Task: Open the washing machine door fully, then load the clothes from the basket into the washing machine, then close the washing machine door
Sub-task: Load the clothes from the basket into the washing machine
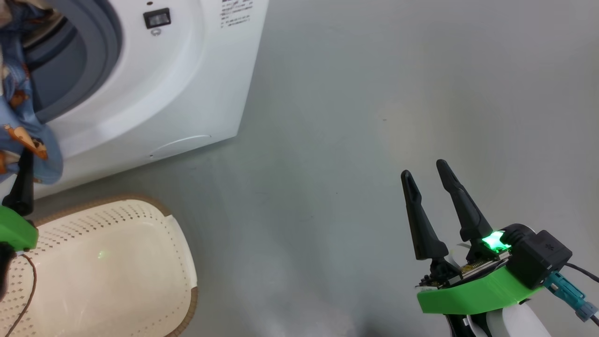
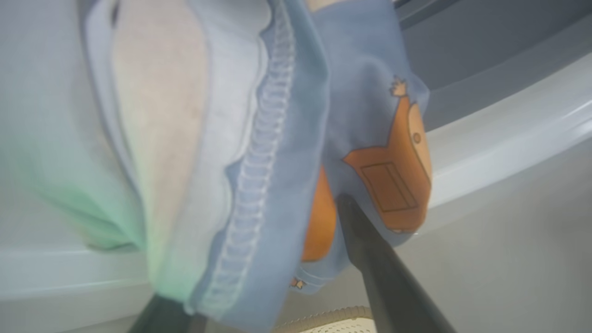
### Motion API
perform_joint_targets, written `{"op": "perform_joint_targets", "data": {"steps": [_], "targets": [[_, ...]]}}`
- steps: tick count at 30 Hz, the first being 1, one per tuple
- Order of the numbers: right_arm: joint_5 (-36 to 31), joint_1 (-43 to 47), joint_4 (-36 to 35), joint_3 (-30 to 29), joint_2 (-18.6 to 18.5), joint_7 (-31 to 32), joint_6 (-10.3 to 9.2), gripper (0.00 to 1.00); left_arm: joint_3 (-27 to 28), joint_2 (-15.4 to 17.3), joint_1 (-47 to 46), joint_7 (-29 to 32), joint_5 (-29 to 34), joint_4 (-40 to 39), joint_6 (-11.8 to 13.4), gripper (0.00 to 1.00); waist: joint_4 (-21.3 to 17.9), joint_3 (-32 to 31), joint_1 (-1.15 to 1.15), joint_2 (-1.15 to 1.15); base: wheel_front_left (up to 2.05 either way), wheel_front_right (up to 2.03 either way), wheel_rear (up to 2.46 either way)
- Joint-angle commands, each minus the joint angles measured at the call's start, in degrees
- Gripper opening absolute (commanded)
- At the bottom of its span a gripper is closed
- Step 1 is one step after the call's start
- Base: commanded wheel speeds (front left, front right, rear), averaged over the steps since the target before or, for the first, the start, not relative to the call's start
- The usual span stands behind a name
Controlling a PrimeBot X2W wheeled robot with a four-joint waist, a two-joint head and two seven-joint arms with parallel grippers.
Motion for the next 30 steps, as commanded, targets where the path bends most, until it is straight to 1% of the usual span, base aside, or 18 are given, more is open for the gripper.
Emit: {"op": "perform_joint_targets", "data": {"steps": [1,2,3,4,5,6,7,8,9,16,23,30], "targets": [[0.50,1.43,-1.58,1.12,-0.48,-0.45,0.31,1.00,1.28,2.55,-2.02,-0.26,-1.07,0.59,0.03,1.00,-0.24,0.06,0.00,0.00,0.00,0.00,0.00],[0.51,1.48,-1.59,1.07,-0.48,-0.45,0.31,1.00,1.07,2.42,-2.22,-0.11,-1.54,0.79,0.03,0.76,-0.26,0.03,0.00,0.00,0.00,0.00,0.00],[0.51,1.50,-1.58,1.02,-0.48,-0.45,0.31,1.00,0.72,2.31,-2.39,0.18,-1.93,0.89,0.03,0.49,-0.25,-0.02,0.00,0.00,0.00,0.00,0.00],[0.51,1.49,-1.53,0.95,-0.48,-0.45,0.31,1.00,0.38,2.23,-2.56,0.33,-2.24,0.99,0.03,0.45,-0.22,-0.10,0.00,0.00,0.00,0.00,0.00],[0.51,1.49,-1.53,0.95,-0.48,-0.45,0.31,1.00,0.38,2.23,-2.56,0.33,-2.24,0.99,0.03,0.45,-0.22,-0.10,0.00,0.00,0.00,0.00,0.00],[0.52,1.45,-1.49,0.89,-0.48,-0.45,0.31,1.00,0.19,2.13,-2.72,0.32,-2.67,0.96,0.03,0.42,-0.18,-0.17,0.00,0.00,0.00,0.00,0.00],[0.52,1.39,-1.46,0.84,-0.48,-0.45,0.31,1.00,0.06,2.07,-2.87,0.27,-3.06,0.93,0.03,0.35,-0.11,-0.23,0.00,0.00,0.00,0.00,0.00],[0.51,1.33,-1.42,0.79,-0.48,-0.45,0.31,1.00,-0.10,2.04,-3.06,0.22,-3.34,0.90,0.03,0.21,-0.02,-0.30,0.00,0.00,0.00,0.00,0.00],[0.49,1.28,-1.35,0.76,-0.48,-0.45,0.31,1.00,-0.28,2.02,-3.27,0.17,-3.55,0.88,0.03,0.00,0.10,-0.37,0.00,0.00,0.00,0.00,0.00],[0.36,0.76,-0.57,0.79,-0.48,-0.45,0.31,1.00,-1.89,1.97,-3.03,-0.15,-5.07,-0.50,0.03,0.00,1.23,-1.16,0.00,0.00,0.00,0.00,0.00],[0.09,0.44,0.37,0.52,-0.48,-0.45,0.31,1.00,-4.32,2.64,-0.77,-0.38,-5.86,-5.77,0.03,0.00,2.49,-2.67,0.00,0.00,0.00,0.00,0.00],[0.08,0.49,0.97,0.04,-0.48,-0.45,0.31,1.00,-1.44,4.77,-0.12,-0.41,-4.99,-15.10,0.03,0.00,4.34,-3.15,0.00,0.00,0.00,0.00,0.00]]}}
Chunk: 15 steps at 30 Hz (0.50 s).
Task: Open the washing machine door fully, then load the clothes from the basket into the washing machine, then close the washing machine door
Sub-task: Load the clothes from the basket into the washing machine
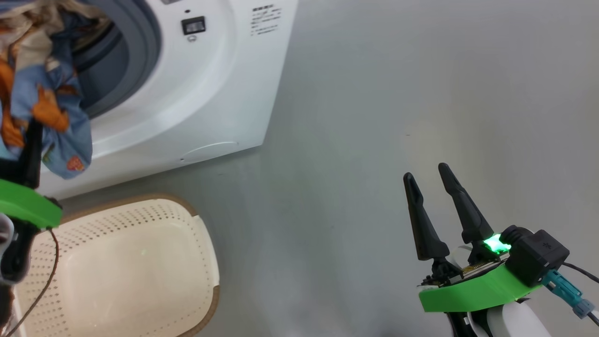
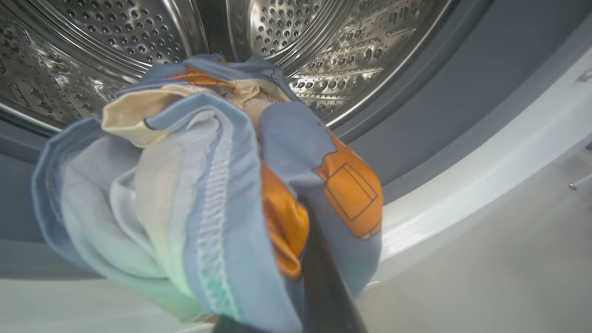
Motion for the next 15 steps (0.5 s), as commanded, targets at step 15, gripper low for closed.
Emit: {"op": "perform_joint_targets", "data": {"steps": [15], "targets": [[2.42,0.81,-3.24,3.44,-0.50,-0.45,0.31,1.00,-0.77,9.28,-17.82,10.94,7.02,1.08,1.19,0.00,-3.70,7.69,0.00,0.00,0.00,0.00,0.00]]}}
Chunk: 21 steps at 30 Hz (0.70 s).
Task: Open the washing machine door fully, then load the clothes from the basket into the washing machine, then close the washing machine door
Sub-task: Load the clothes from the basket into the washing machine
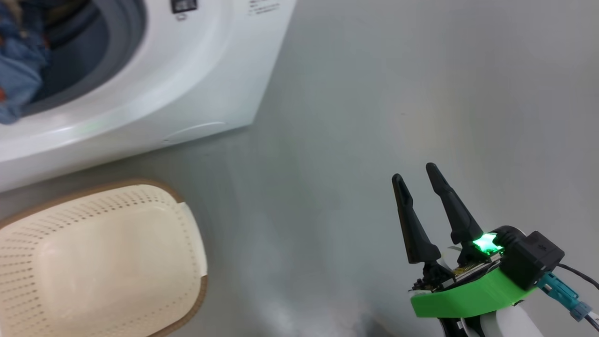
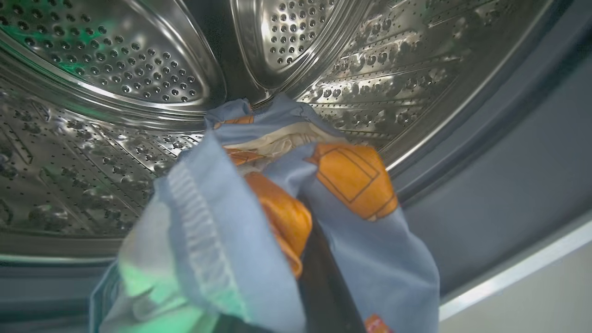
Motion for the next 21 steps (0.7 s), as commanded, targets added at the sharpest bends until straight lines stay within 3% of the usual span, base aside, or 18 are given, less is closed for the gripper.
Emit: {"op": "perform_joint_targets", "data": {"steps": [1,8,16,21], "targets": [[1.03,1.17,-2.14,1.25,-0.50,-0.45,0.31,1.00,1.30,4.12,-3.31,0.99,1.84,-0.08,0.73,0.00,-3.61,3.48,0.00,0.00,0.00,0.00,0.00],[1.97,2.67,-4.01,2.70,-0.50,-0.45,0.31,1.00,1.22,6.93,-10.12,2.59,4.51,0.27,0.90,0.00,-7.53,6.35,0.00,0.00,0.00,0.00,0.00],[2.05,3.66,-5.77,3.63,-0.50,-0.45,0.31,1.00,4.18,6.90,-17.20,-8.39,7.15,-3.41,1.51,0.00,-9.54,8.20,0.00,0.00,0.00,0.00,0.00],[2.01,3.93,-5.90,3.59,-0.50,-0.45,0.31,1.00,4.97,6.98,-16.38,-10.16,7.48,-3.56,1.48,0.00,-9.43,8.18,0.00,0.00,0.00,0.00,0.00]]}}
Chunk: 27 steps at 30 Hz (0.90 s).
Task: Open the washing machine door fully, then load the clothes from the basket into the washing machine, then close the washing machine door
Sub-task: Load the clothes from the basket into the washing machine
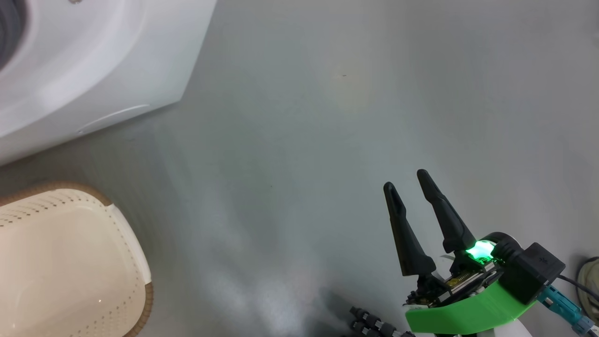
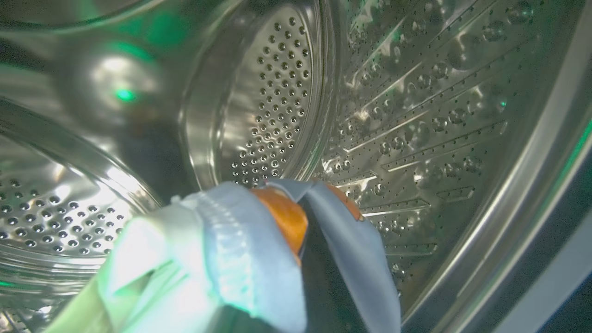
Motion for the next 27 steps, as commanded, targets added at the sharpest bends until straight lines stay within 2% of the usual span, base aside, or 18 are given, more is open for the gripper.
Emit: {"op": "perform_joint_targets", "data": {"steps": [1,2,3,4,5,6,13,18,23,27], "targets": [[0.48,1.64,-1.24,1.36,-0.69,-0.45,0.31,1.00,1.79,2.77,0.11,-0.05,0.62,-0.61,0.27,0.00,0.17,-0.13,-0.01,-0.01,0.00,0.00,0.00],[0.48,1.55,-1.11,1.41,-0.69,-0.45,0.31,1.00,1.51,2.67,0.57,1.42,0.21,0.26,0.36,0.00,0.34,-0.27,-0.01,-0.01,0.00,0.00,0.00],[0.46,1.45,-1.01,1.40,-0.69,-0.45,0.31,1.00,1.12,2.52,0.87,3.17,-0.12,1.04,0.40,0.30,0.56,-0.36,-0.01,-0.01,0.00,0.00,0.00],[0.44,1.32,-0.94,1.37,-0.69,-0.45,0.31,1.00,0.64,2.46,0.84,4.19,0.06,1.36,0.42,0.53,0.79,-0.40,-0.01,-0.01,0.00,0.00,0.00],[0.43,1.14,-0.84,1.38,-0.69,-0.45,0.31,1.00,0.21,2.44,0.79,5.26,0.22,1.79,0.53,0.96,0.95,-0.47,-0.01,-0.01,0.00,0.00,0.00],[0.40,0.95,-0.73,1.40,-0.69,-0.45,0.31,1.00,-0.09,2.31,0.82,6.83,-0.03,2.48,0.60,1.00,1.12,-0.62,-0.01,-0.01,0.00,0.00,0.00],[-0.09,0.44,0.29,1.07,-0.69,-0.45,0.31,1.00,-2.44,1.28,0.75,19.16,-2.07,6.21,0.39,1.00,1.96,-2.28,-0.01,-0.01,0.00,0.00,0.00],[-0.50,0.20,0.89,0.78,-0.69,-0.45,0.31,1.00,-3.37,0.38,0.77,25.09,-3.56,8.15,0.21,1.00,2.53,-3.49,-0.01,-0.01,0.00,0.00,0.00],[-1.15,-0.15,1.15,0.21,-0.69,-0.45,0.31,1.00,-3.22,-0.84,0.96,24.54,-4.49,8.90,0.05,1.00,3.36,-4.55,-0.01,-0.01,0.00,0.00,0.00],[-1.91,-0.27,1.52,-0.39,-0.69,-0.45,0.31,1.00,-2.94,-2.03,1.82,21.49,-5.05,9.43,-0.24,1.00,4.21,-5.58,-0.01,-0.01,0.00,0.00,0.00]]}}
